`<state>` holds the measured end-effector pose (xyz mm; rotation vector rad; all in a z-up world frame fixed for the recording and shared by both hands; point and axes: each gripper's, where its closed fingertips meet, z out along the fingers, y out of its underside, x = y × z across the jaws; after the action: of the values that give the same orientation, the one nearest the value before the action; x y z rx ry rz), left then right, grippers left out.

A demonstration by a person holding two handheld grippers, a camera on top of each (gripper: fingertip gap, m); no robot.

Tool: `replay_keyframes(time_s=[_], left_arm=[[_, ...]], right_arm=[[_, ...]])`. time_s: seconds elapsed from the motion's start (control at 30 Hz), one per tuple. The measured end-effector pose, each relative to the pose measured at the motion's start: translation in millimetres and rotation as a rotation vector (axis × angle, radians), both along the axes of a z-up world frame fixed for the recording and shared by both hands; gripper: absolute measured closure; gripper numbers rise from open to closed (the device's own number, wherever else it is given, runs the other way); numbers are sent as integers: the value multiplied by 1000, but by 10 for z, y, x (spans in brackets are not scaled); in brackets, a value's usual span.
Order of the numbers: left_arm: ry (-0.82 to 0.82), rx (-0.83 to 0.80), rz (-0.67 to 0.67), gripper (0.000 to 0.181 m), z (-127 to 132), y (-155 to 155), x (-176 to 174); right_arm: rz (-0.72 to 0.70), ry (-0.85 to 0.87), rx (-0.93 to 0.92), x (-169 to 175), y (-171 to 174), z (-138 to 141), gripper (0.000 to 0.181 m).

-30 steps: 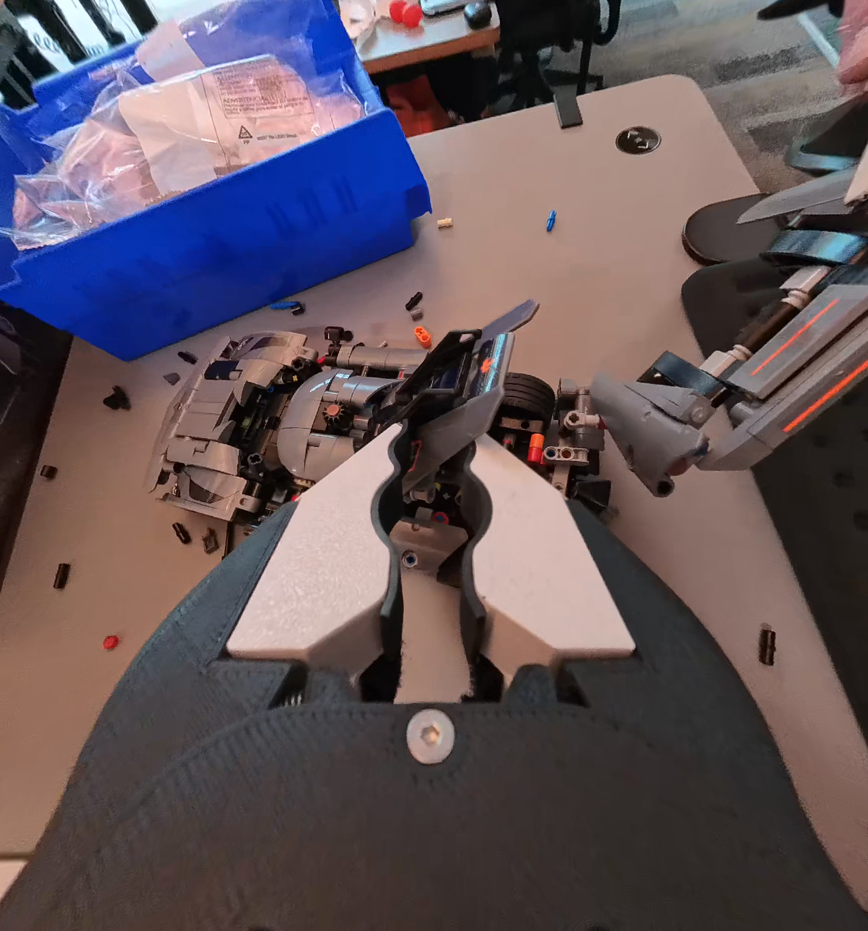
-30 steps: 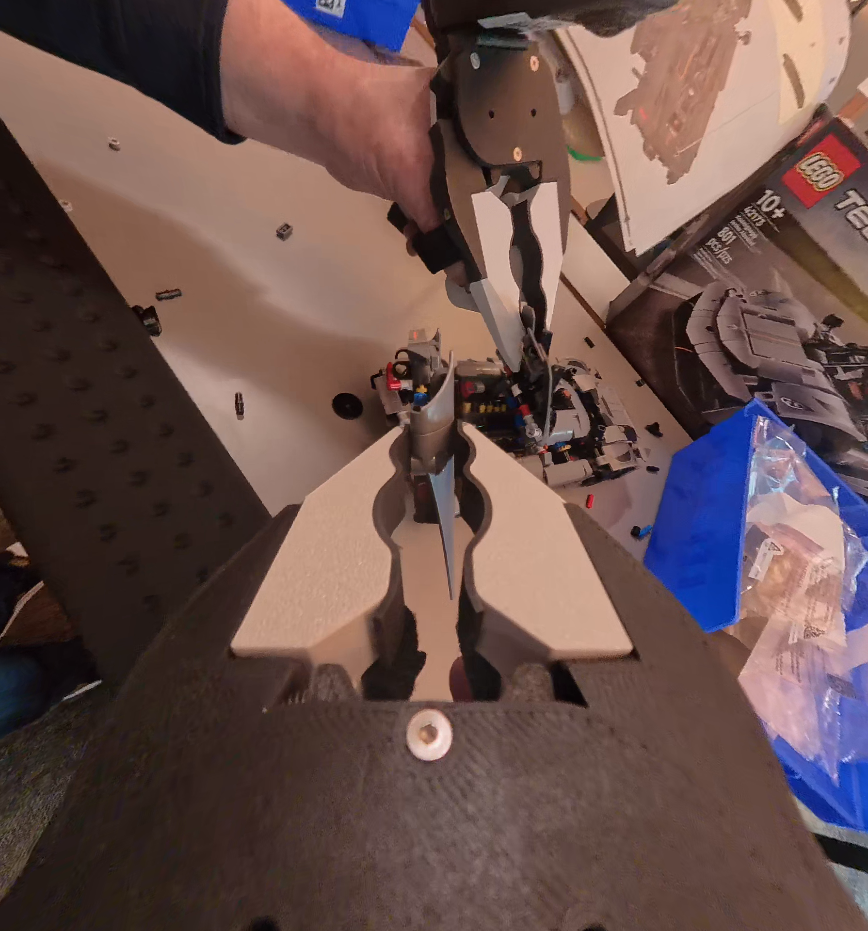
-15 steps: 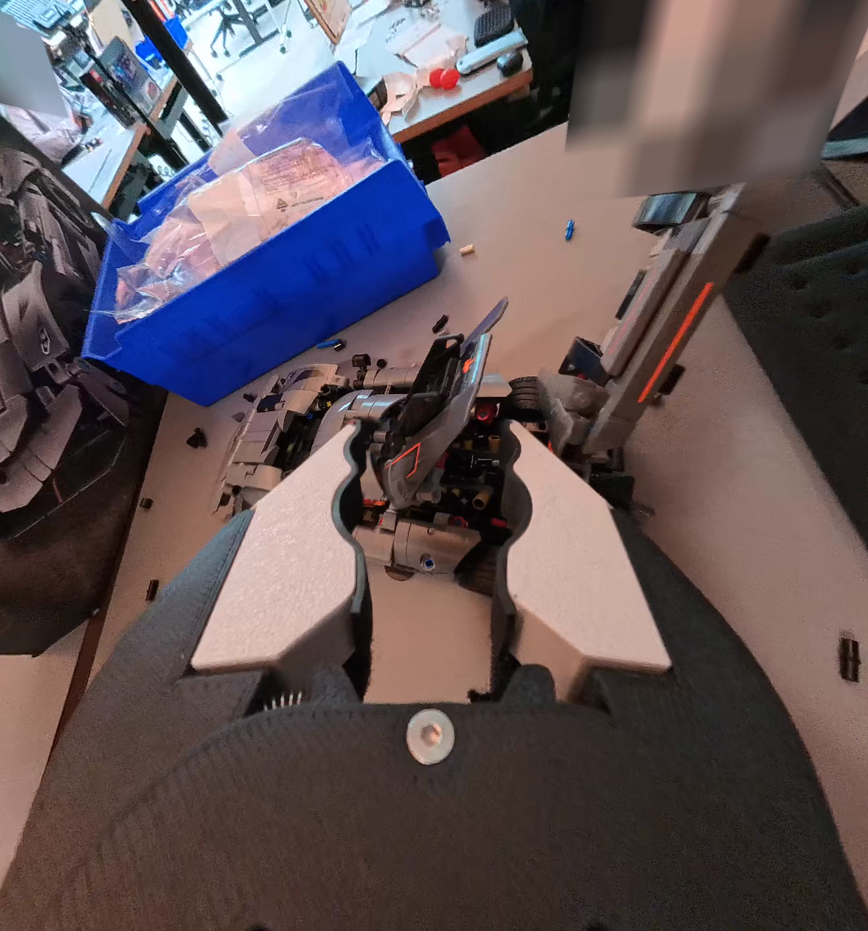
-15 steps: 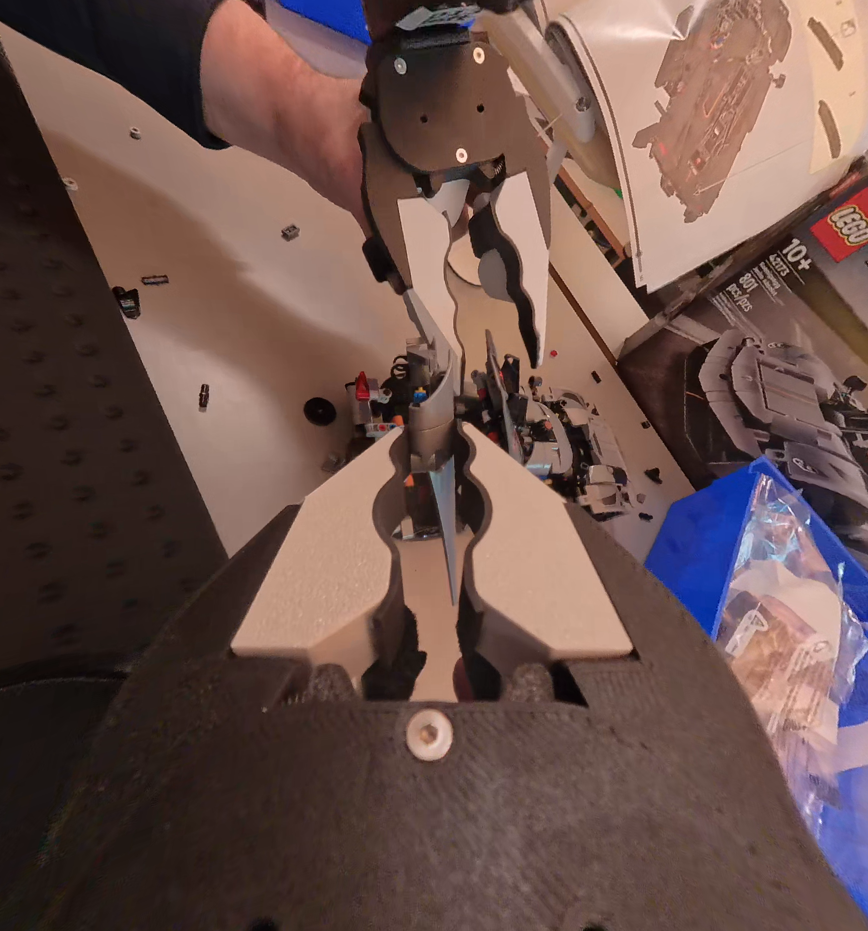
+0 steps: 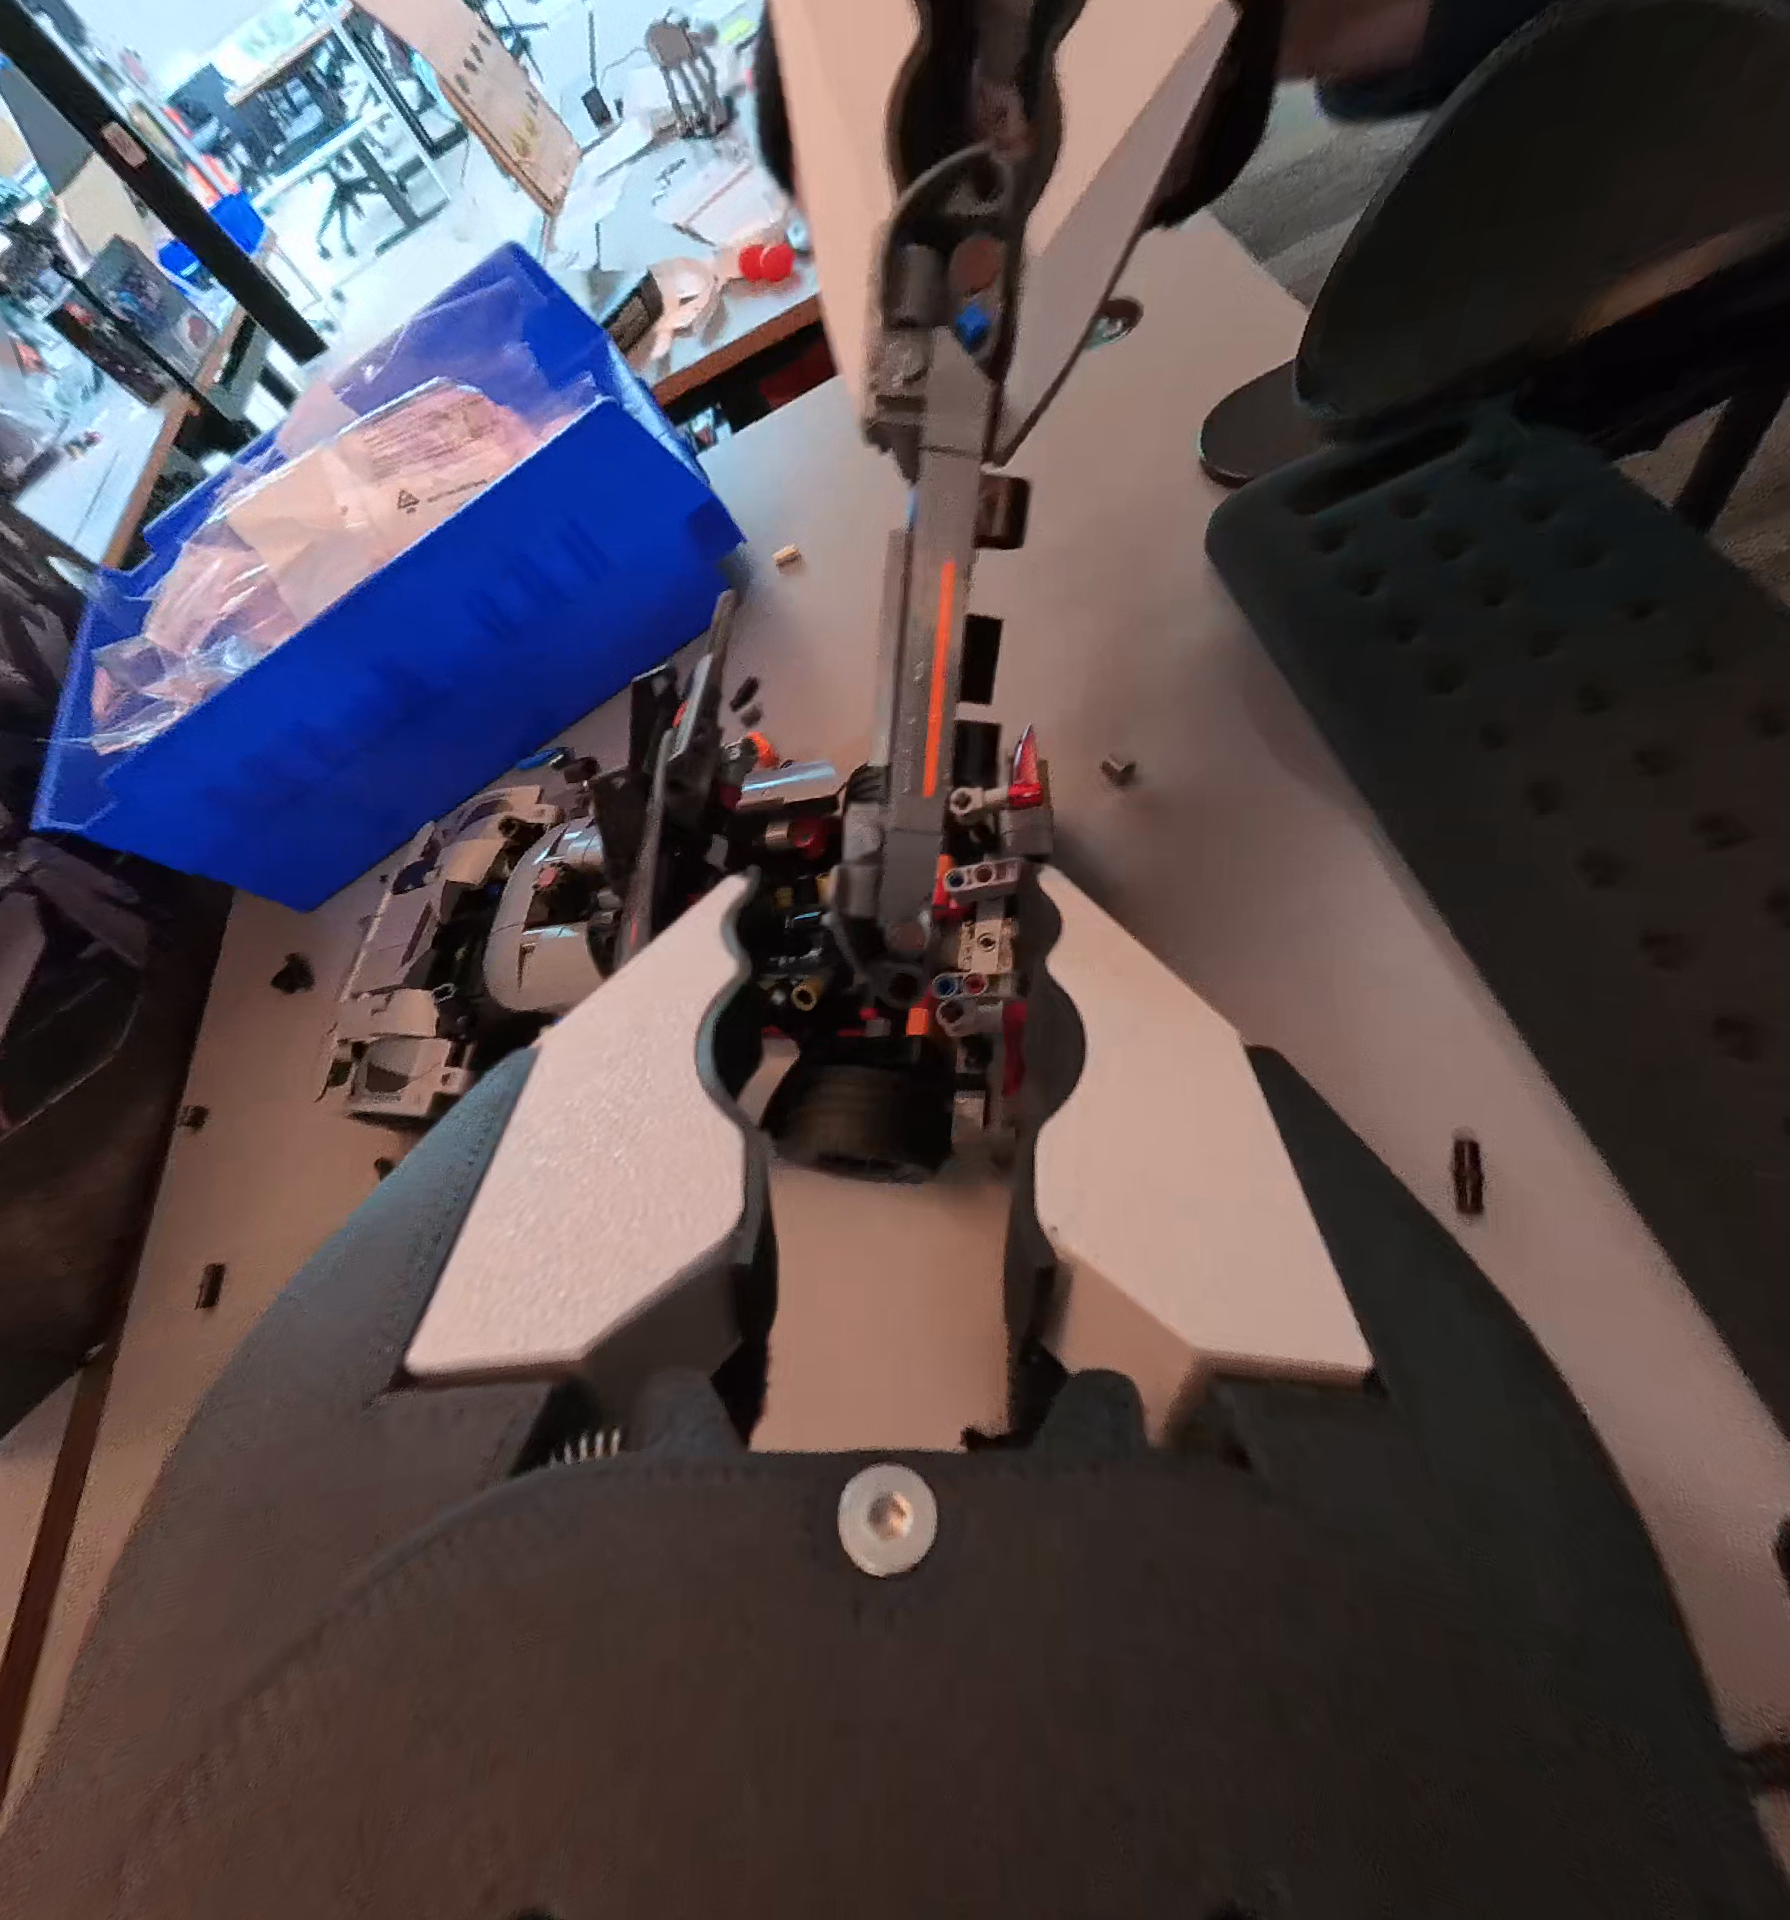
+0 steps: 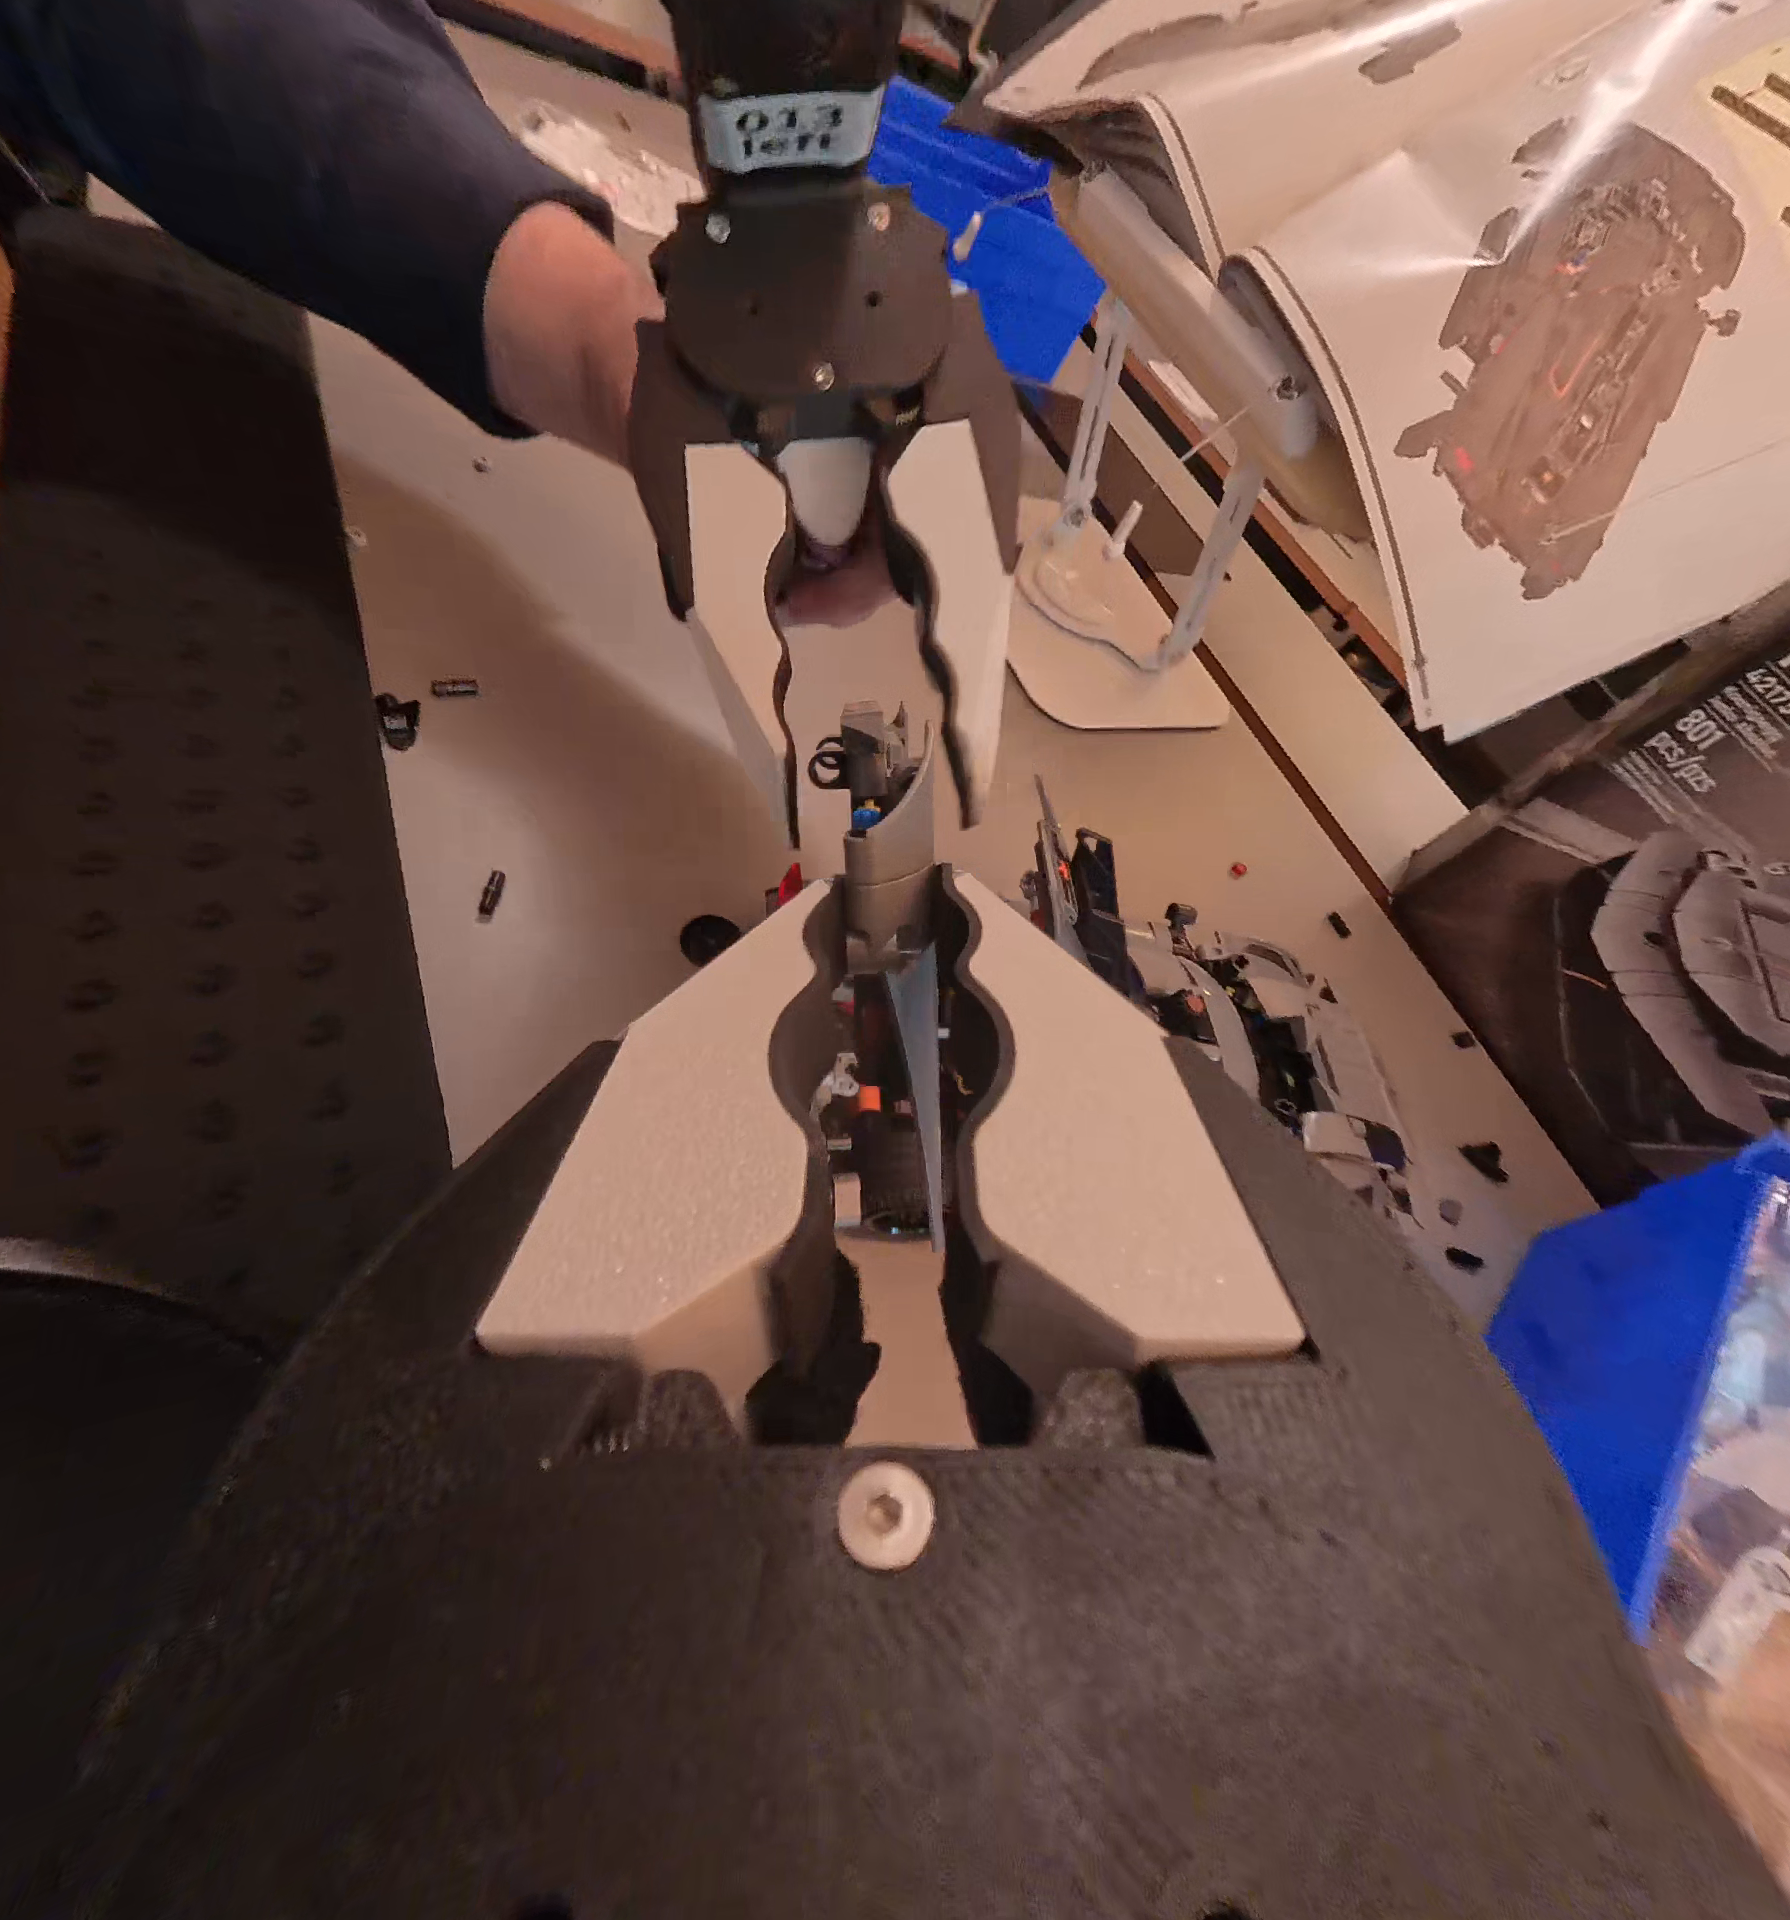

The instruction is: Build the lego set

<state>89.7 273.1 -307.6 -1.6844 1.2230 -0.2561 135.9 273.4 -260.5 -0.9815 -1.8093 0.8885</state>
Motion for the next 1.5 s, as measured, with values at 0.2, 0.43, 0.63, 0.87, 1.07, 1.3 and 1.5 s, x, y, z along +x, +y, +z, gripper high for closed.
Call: replay_keyframes(time_s=[0.2, 0.43, 0.63, 0.87, 1.07, 1.3, 1.5], left_arm=[[39, 94, 70, 164, -7, 128, -47], [315, 355, 107, 166, -145, 286, -164], [396, 421, 105, 167, -165, 274, -161], [493, 526, 117, 167, -115, 194, -160], [434, 495, 120, 167, -62, 112, -132], [252, 444, 175, 161, 90, 152, -202], [92, 414, 231, 126, 85, 179, -240]], right_arm=[[9, 62, -14, -55, 94, -67, 168], [-105, 4, 100, -102, 309, -393, 163], [-110, 4, 132, -128, 354, -484, 162], [-89, 25, 151, -102, 285, -558, 159], [-72, 66, 114, -115, 237, -474, 160], [-69, 122, 69, -152, 265, -399, 165], [-66, 162, 62, -218, 258, -373, 166]])
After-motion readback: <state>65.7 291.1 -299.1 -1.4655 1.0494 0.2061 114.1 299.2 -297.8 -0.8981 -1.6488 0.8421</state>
